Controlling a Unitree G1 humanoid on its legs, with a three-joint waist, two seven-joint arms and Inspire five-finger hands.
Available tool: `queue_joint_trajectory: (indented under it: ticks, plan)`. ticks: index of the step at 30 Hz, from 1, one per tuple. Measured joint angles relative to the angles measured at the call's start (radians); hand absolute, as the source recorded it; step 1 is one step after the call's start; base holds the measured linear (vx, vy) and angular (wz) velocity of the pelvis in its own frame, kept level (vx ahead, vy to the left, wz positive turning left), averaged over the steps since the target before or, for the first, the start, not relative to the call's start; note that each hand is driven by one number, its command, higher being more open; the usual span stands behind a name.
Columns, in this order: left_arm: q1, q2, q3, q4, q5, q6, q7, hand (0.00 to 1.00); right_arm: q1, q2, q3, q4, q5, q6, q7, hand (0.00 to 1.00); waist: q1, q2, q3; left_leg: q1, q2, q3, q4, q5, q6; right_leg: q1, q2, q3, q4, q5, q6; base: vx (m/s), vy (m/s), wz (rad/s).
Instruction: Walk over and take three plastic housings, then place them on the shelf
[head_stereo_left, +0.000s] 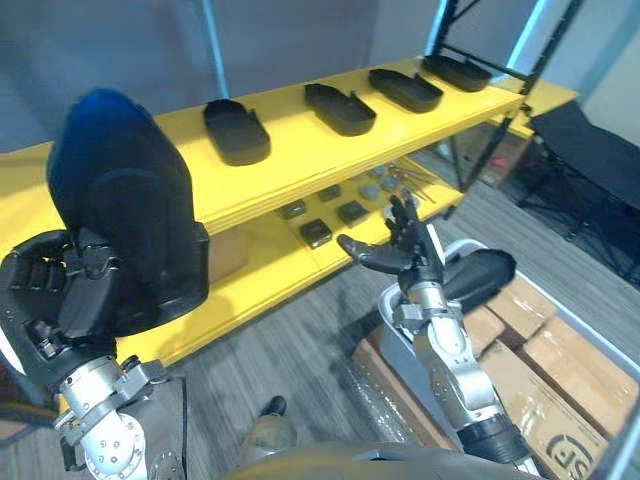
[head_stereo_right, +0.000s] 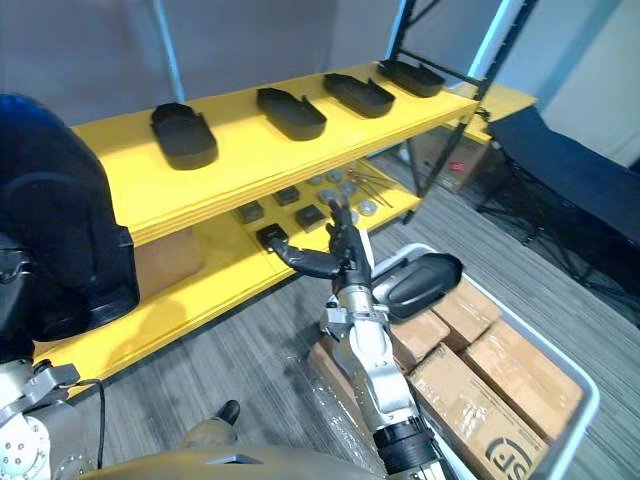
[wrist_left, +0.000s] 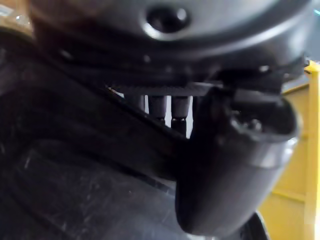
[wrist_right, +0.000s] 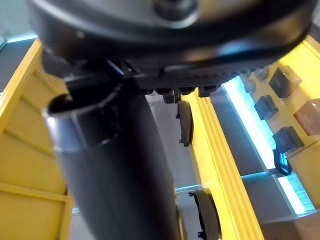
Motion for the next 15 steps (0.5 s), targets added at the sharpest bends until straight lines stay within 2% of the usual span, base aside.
queue_joint_trajectory:
  ticks: [2, 3, 4, 5, 6, 7, 8, 9, 10, 11, 12, 13, 15]
  plan:
    - [0.006, -0.001, -0.003, 0.000, -0.004, 0.000, -0.020, 0.00, 0.034, 0.002, -0.038, -0.001, 0.000, -0.005, 0.002, 1.00, -0.017, 0.014, 0.008, -0.031, -0.014, 0.016, -0.001, 0.048, 0.029, 0.008, -0.002, -0.052, 0.020, -0.016, -0.008, -0.03, -0.082, 0.94]
    - [0.002, -0.001, -0.020, 0.001, -0.012, 0.000, -0.044, 0.00, 0.067, 0.004, -0.070, -0.004, 0.000, -0.006, 0.002, 1.00, -0.037, 0.015, 0.011, -0.057, -0.021, 0.104, -0.011, 0.097, 0.089, 0.016, -0.003, -0.091, 0.017, -0.018, -0.011, -0.04, -0.022, 1.49]
    - [-0.005, 0.000, -0.048, 0.002, -0.028, 0.000, -0.077, 0.00, 0.105, 0.004, -0.107, -0.015, 0.000, -0.007, 0.003, 1.00, -0.058, 0.018, 0.023, -0.071, -0.012, 0.262, -0.023, 0.100, 0.190, 0.034, 0.001, -0.118, 0.016, -0.018, -0.014, -0.05, 0.004, 1.63]
    - [-0.011, 0.001, -0.062, 0.003, -0.038, 0.000, -0.092, 0.00, 0.120, 0.006, -0.125, -0.022, 0.000, -0.008, 0.003, 1.00, -0.070, 0.021, 0.036, -0.078, 0.003, 0.328, -0.019, 0.095, 0.225, 0.049, 0.006, -0.129, 0.017, -0.019, -0.014, -0.09, 0.036, 1.68]
    - [-0.010, 0.002, -0.094, 0.010, -0.041, 0.000, -0.110, 0.00, 0.144, 0.000, -0.147, -0.027, 0.000, -0.016, 0.003, 1.00, -0.087, 0.035, 0.052, -0.090, 0.039, 0.453, -0.002, 0.092, 0.232, 0.070, 0.013, -0.144, 0.018, -0.020, -0.015, -0.13, 0.063, 1.30]
    - [0.000, 0.002, -0.115, 0.014, -0.041, 0.000, -0.113, 0.00, 0.155, -0.005, -0.163, -0.028, 0.000, -0.027, 0.004, 1.00, -0.095, 0.039, 0.055, -0.092, 0.047, 0.500, -0.001, 0.084, 0.220, 0.079, 0.011, -0.151, 0.018, -0.034, -0.010, -0.15, 0.057, 1.16]
    - [0.008, 0.001, -0.132, 0.022, -0.041, 0.000, -0.112, 0.00, 0.156, -0.011, -0.170, -0.042, 0.000, -0.038, 0.010, 1.00, -0.096, 0.051, 0.063, -0.097, 0.045, 0.517, -0.002, 0.073, 0.175, 0.078, 0.007, -0.151, 0.023, -0.059, -0.003, -0.12, 0.049, 0.59]
    - [0.008, 0.002, -0.137, 0.030, -0.041, 0.000, -0.109, 0.00, 0.154, -0.011, -0.174, -0.046, 0.000, -0.050, 0.018, 1.00, -0.095, 0.059, 0.068, -0.098, 0.045, 0.524, -0.002, 0.071, 0.169, 0.075, 0.003, -0.147, 0.028, -0.067, -0.013, -0.10, 0.074, 0.17]
    - [0.018, 0.003, -0.130, 0.041, -0.041, 0.000, -0.092, 0.00, 0.144, -0.005, -0.168, -0.047, 0.001, -0.074, 0.039, 1.00, -0.085, 0.050, 0.076, -0.099, 0.051, 0.557, 0.005, 0.043, 0.130, 0.059, -0.014, -0.120, 0.032, -0.073, -0.017, -0.08, 0.096, -0.29]
    - [0.029, 0.003, -0.122, 0.042, -0.041, 0.000, -0.073, 0.00, 0.141, 0.001, -0.148, -0.055, 0.000, -0.096, 0.064, 1.00, -0.070, 0.060, 0.076, -0.102, 0.059, 0.583, 0.034, 0.045, 0.142, 0.047, -0.018, -0.087, 0.042, -0.075, -0.014, -0.06, 0.089, -0.44]
    - [0.036, 0.004, -0.123, 0.042, -0.041, 0.000, -0.066, 0.00, 0.141, 0.001, -0.136, -0.058, 0.000, -0.108, 0.070, 1.00, -0.067, 0.070, 0.073, -0.100, 0.060, 0.577, 0.042, 0.060, 0.140, 0.046, -0.016, -0.075, 0.048, -0.078, -0.010, -0.01, 0.042, -0.51]
    - [0.048, 0.005, -0.125, 0.042, -0.039, 0.000, -0.052, 0.00, 0.137, 0.004, -0.105, -0.058, 0.000, -0.116, 0.072, 1.00, -0.066, 0.065, 0.073, -0.099, 0.057, 0.579, 0.064, 0.084, 0.135, 0.046, -0.023, -0.060, 0.063, -0.081, -0.005, 0.05, 0.059, -0.33]
    - [0.040, 0.012, -0.131, 0.042, -0.038, 0.000, -0.031, 0.00, 0.116, 0.006, -0.073, -0.057, 0.000, -0.119, 0.072, 1.00, -0.065, 0.046, 0.082, -0.120, 0.048, 0.583, 0.110, 0.083, 0.137, 0.040, -0.044, -0.052, 0.075, -0.085, 0.000, 0.06, 0.068, -0.15]
